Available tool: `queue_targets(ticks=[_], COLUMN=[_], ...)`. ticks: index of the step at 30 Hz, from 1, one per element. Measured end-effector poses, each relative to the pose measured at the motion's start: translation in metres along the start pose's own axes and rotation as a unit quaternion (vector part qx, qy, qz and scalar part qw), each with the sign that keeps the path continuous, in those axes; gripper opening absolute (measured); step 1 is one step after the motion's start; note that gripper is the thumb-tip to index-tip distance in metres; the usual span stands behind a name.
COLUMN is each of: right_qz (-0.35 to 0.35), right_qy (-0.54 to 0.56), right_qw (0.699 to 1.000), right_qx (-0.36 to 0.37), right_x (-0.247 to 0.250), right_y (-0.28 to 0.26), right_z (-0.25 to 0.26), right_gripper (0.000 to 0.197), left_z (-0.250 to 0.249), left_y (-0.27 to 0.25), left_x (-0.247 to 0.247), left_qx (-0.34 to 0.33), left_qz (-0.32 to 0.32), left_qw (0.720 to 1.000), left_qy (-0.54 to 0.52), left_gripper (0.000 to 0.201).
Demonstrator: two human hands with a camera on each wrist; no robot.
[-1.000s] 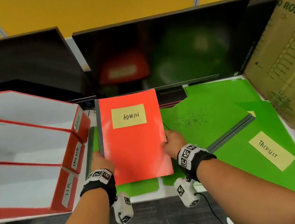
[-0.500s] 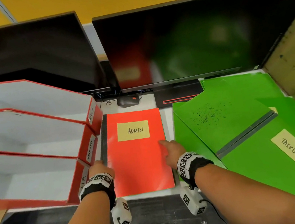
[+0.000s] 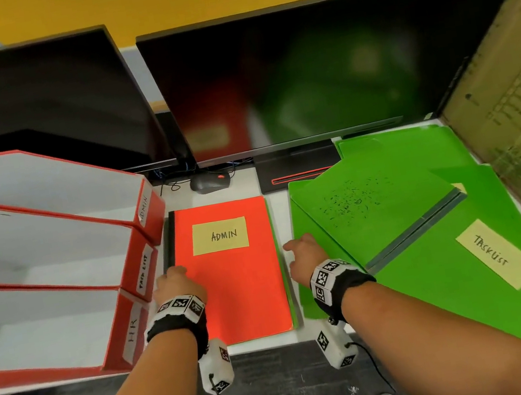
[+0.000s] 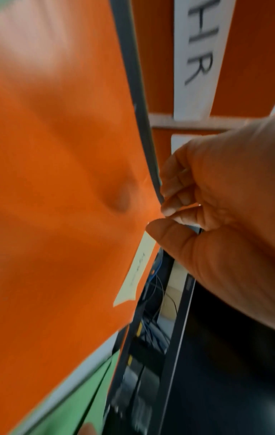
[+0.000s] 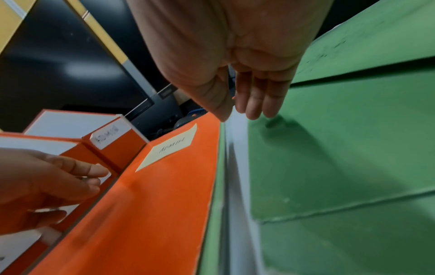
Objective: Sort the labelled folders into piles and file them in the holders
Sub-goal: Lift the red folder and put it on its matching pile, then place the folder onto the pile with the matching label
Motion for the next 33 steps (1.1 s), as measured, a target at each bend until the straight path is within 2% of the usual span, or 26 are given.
queue_targets(ticks=[6, 12, 15, 21, 25, 29, 33], right_qz=[-0.032, -0.086, -0.104, -0.097, -0.045, -0.011, -0.013], right_qy=[-0.006, -0.007, -0.009, 0.009, 0.007, 0.017, 0.025], right_qw=[0.999, 0.993, 0.988, 0.972, 0.966, 0.972, 0.976], right_qx=[-0.041, -0.075, -0.111, -0.215, -0.254, -0.234, -0.215], right_x=[0.037, 0.077, 0.092, 0.111, 0.111, 0.099, 0.101], right_y=[-0.014, -0.039, -0.054, -0.083, -0.095, -0.093, -0.093], right_z=[-0.043, -0.105, -0.142, -0.218, -0.254, -0.267, -0.268], right_gripper=[0.049, 0.046, 0.045, 0.044, 0.035, 0.048, 0.048], left_z=[-0.064, -0.143, -0.174, -0.218, -0.238, -0.244, -0.248], left_y=[-0.009, -0.042, -0.058, -0.087, -0.101, -0.110, -0.116], left_x=[-0.029, -0.077, -0.105, -0.166, -0.196, -0.208, -0.208], left_qx=[-0.099, -0.182, -0.210, -0.228, -0.230, -0.206, -0.191], left_qz=[0.046, 0.095, 0.117, 0.195, 0.218, 0.204, 0.181], left_qw=[0.993, 0.978, 0.970, 0.953, 0.948, 0.957, 0.964], left_qy=[-0.033, -0.026, -0.031, -0.030, 0.007, 0.033, 0.044], left_gripper=[0.043, 0.032, 0.027, 0.019, 0.035, 0.050, 0.066])
Point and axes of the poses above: each hand's wrist, its own y-axis towards the middle knuckle, its own x-axis out of the back of the hand, z = x × y, the point moved 9 cm from there along y, towards the middle knuckle, and after that the axes turned 15 degrees about z, right-handed, at the moved point
